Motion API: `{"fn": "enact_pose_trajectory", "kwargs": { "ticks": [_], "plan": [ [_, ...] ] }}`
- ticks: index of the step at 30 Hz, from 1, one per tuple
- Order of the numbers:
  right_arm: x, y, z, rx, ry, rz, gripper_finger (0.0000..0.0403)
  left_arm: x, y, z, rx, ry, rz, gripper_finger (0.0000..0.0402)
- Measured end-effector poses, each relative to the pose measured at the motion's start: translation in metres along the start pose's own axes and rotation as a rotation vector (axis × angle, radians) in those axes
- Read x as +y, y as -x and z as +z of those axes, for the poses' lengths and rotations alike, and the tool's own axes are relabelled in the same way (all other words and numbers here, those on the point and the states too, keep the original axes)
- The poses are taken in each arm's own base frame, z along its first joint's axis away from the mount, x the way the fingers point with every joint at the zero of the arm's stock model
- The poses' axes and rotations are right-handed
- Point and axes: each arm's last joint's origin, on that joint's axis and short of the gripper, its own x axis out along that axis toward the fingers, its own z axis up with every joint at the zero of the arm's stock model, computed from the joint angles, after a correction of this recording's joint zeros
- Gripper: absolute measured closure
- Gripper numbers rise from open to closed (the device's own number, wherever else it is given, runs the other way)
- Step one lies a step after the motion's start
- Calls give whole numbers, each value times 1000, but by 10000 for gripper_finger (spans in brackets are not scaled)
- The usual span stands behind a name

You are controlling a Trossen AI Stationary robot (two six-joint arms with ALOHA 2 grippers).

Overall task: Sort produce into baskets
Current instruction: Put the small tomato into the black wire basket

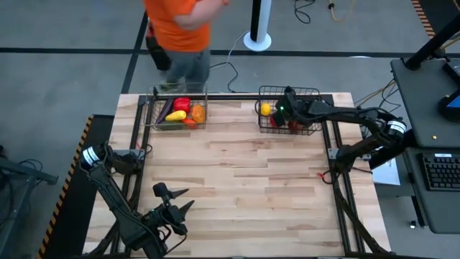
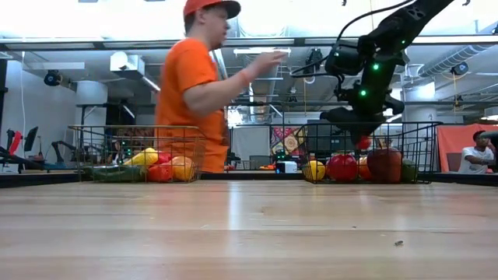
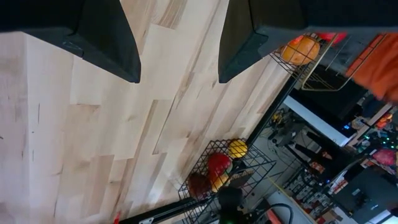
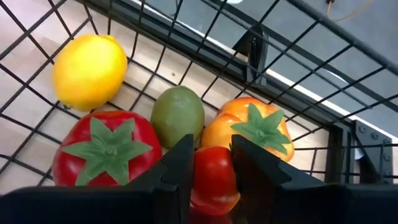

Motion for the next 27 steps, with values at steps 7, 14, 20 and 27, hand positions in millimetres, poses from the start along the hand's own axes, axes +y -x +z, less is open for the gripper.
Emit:
{"fn": "enact_pose_trajectory", "kwargs": {
  "ticks": [7,14,20,27],
  "plan": [
    [1,-5,-7,-6,-12,0,307,0,0,0,0,0,0,203],
    [2,-9,-11,-26,-50,9,307,0,0,0,-1,1,0,203],
    [2,-11,-13,-33,-78,12,307,0,0,0,-1,1,0,203],
    [3,-11,-10,-58,-95,23,272,0,0,0,-2,3,0,203]
  ]
}}
